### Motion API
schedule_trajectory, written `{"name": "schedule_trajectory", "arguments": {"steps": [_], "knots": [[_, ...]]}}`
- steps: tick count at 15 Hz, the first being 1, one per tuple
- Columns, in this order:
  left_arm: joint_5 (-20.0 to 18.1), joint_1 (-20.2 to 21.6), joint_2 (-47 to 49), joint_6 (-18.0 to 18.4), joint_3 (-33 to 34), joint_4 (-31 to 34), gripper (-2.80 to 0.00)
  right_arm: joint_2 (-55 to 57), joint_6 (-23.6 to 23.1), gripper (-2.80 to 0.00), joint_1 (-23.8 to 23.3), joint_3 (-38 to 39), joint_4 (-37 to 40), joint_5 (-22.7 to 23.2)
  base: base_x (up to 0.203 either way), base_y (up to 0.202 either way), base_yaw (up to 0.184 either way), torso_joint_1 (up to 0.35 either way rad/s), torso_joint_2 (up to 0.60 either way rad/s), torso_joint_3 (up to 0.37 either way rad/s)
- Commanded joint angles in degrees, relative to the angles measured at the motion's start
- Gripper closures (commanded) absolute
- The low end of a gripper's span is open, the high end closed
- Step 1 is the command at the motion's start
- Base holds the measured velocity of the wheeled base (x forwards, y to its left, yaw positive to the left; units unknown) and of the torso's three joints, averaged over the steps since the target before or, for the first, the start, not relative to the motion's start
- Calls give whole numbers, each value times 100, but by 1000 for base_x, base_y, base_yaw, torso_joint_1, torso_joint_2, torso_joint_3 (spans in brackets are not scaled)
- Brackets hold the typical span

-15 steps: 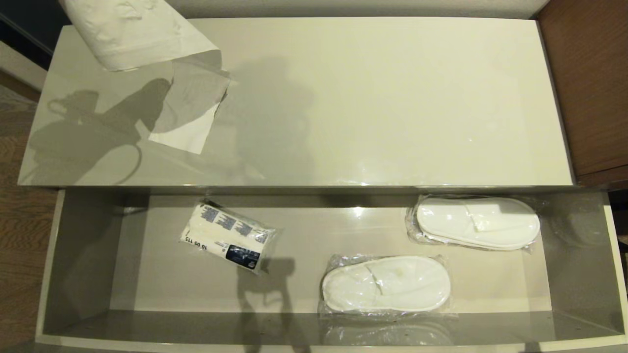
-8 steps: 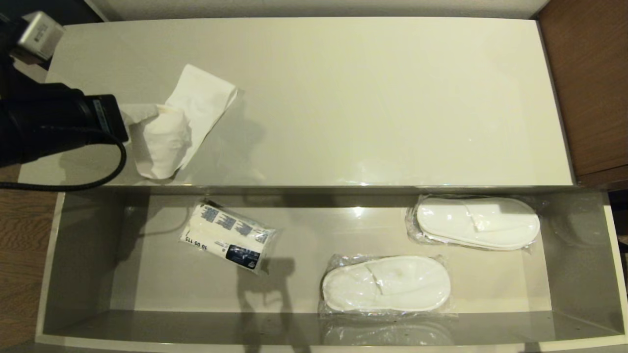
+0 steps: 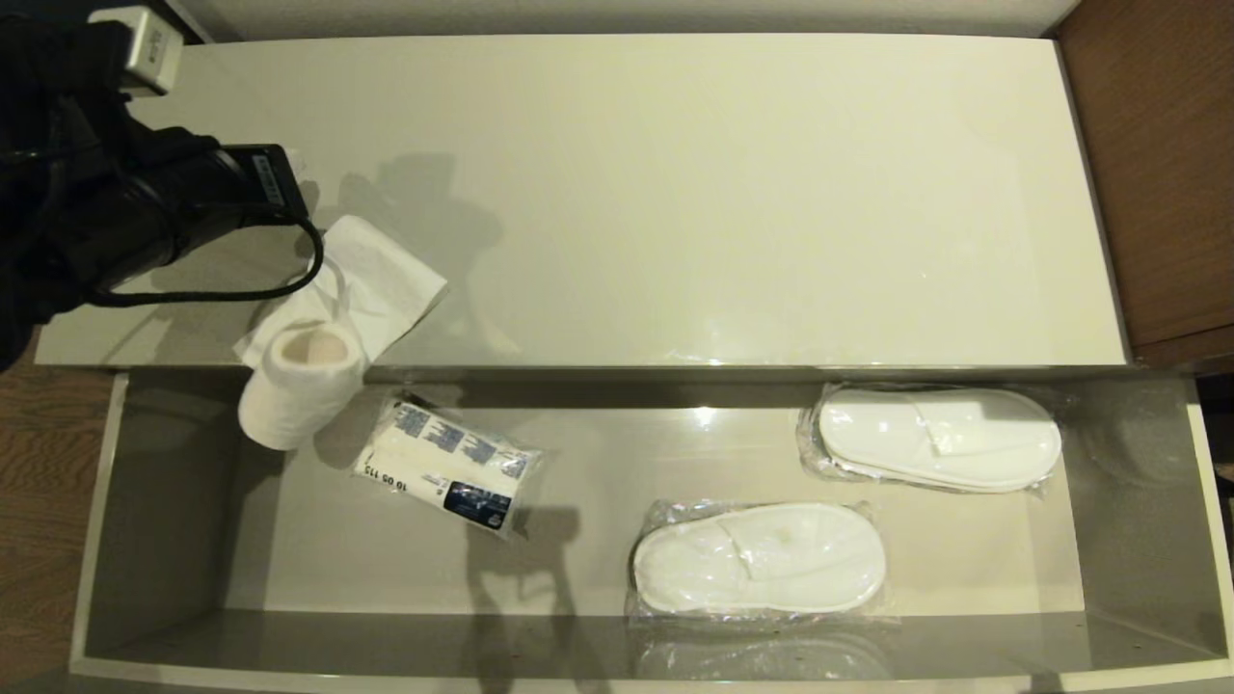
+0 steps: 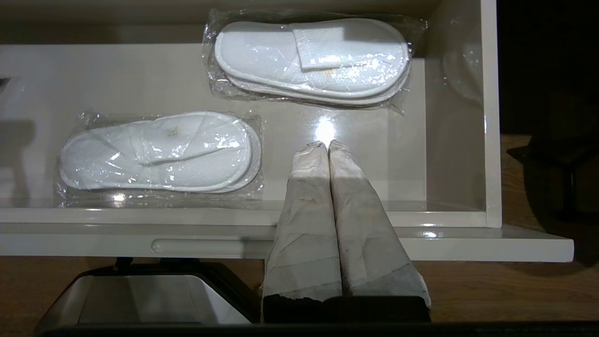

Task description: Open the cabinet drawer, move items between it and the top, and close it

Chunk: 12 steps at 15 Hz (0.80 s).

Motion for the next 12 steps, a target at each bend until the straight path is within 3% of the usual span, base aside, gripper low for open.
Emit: {"name": "schedule_trajectory", "arguments": {"steps": [1, 4, 8, 10, 12], "knots": [[162, -2, 665, -20, -476, 46, 0, 4, -5, 0, 2, 9, -4, 4, 0, 0, 0, 0, 0, 0], [508, -10, 1121, -19, -1167, 270, 0, 4, -5, 0, -6, 9, 0, 4, 0, 0, 0, 0, 0, 0], [528, -28, 817, -45, -969, 562, 0, 4, -5, 0, 2, 9, 0, 4, 0, 0, 0, 0, 0, 0], [522, -28, 282, -314, -820, 1131, 0, 4, -5, 0, 1, 9, -2, -2, 0, 0, 0, 0, 0, 0], [492, -28, -477, -706, -728, 2291, 0, 4, -5, 0, -6, 9, 0, -5, 0, 0, 0, 0, 0, 0]]}}
